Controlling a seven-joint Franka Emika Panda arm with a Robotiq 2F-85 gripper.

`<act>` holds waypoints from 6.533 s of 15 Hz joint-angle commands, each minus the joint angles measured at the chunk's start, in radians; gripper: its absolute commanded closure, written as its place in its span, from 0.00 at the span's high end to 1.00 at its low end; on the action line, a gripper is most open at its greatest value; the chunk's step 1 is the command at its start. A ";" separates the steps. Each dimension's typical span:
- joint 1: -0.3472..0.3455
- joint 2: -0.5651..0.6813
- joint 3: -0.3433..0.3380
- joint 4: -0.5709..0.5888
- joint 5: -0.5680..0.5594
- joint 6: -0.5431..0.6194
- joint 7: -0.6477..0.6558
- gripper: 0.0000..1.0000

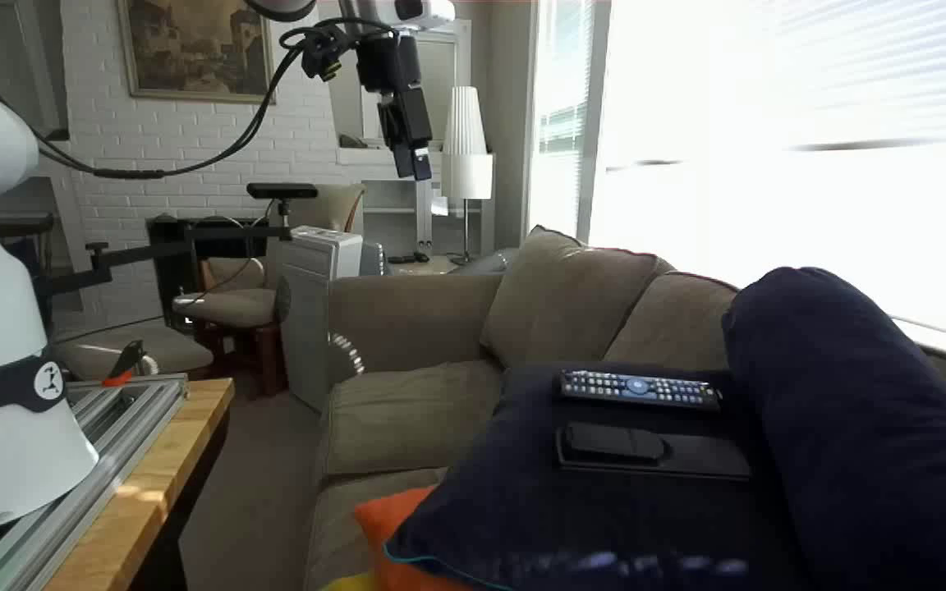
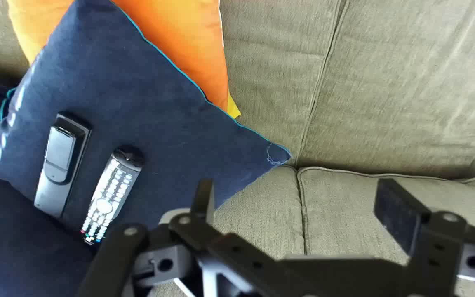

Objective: Flip the remote on the right

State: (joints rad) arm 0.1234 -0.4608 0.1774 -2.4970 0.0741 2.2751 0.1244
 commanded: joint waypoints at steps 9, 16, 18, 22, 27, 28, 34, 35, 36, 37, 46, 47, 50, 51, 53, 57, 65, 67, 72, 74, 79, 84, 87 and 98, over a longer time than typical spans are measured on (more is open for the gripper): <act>-0.123 0.078 0.038 0.026 -0.167 0.115 0.210 1.00; -0.219 0.245 -0.039 0.078 -0.171 0.233 0.313 1.00; -0.180 0.292 -0.099 0.084 -0.080 0.284 0.191 1.00; -0.126 0.358 -0.190 0.106 0.131 0.308 -0.117 1.00; -0.162 0.411 -0.259 0.138 0.191 0.290 -0.307 1.00; -0.171 0.420 -0.269 0.140 0.174 0.301 -0.311 1.00; -0.210 0.510 -0.289 0.133 0.161 0.421 -0.242 1.00; -0.215 0.535 -0.291 0.132 0.139 0.451 -0.227 1.00; -0.218 0.555 -0.290 0.135 0.151 0.458 -0.227 1.00; -0.222 0.577 -0.290 0.139 0.139 0.474 -0.219 1.00; -0.212 0.662 -0.308 0.120 0.001 0.536 -0.118 1.00; -0.209 0.665 -0.310 0.114 -0.013 0.546 -0.110 1.00; -0.197 0.679 -0.318 0.095 -0.048 0.597 -0.072 1.00; -0.189 0.687 -0.328 0.086 -0.075 0.630 -0.051 1.00; -0.181 0.701 -0.335 0.069 -0.088 0.692 -0.027 1.00; -0.142 0.738 -0.373 0.039 -0.095 0.793 0.025 1.00; -0.056 0.844 -0.426 0.049 -0.039 0.975 0.029 1.00; -0.047 0.870 -0.423 0.065 -0.020 0.997 0.023 1.00; -0.038 0.924 -0.403 0.102 0.018 1.035 0.021 1.00; -0.037 0.946 -0.398 0.122 0.034 1.047 0.022 0.96; -0.040 0.979 -0.394 0.161 0.057 1.050 0.020 0.54; 0.052 0.931 -0.468 0.153 0.104 0.966 0.036 0.31; 0.124 0.830 -0.536 0.130 0.104 0.809 0.060 0.31; -0.103 0.480 -0.381 0.241 0.087 -0.053 0.049 0.31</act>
State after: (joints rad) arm 0.1017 0.0654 -0.2680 -2.3095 0.0965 2.4175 0.2330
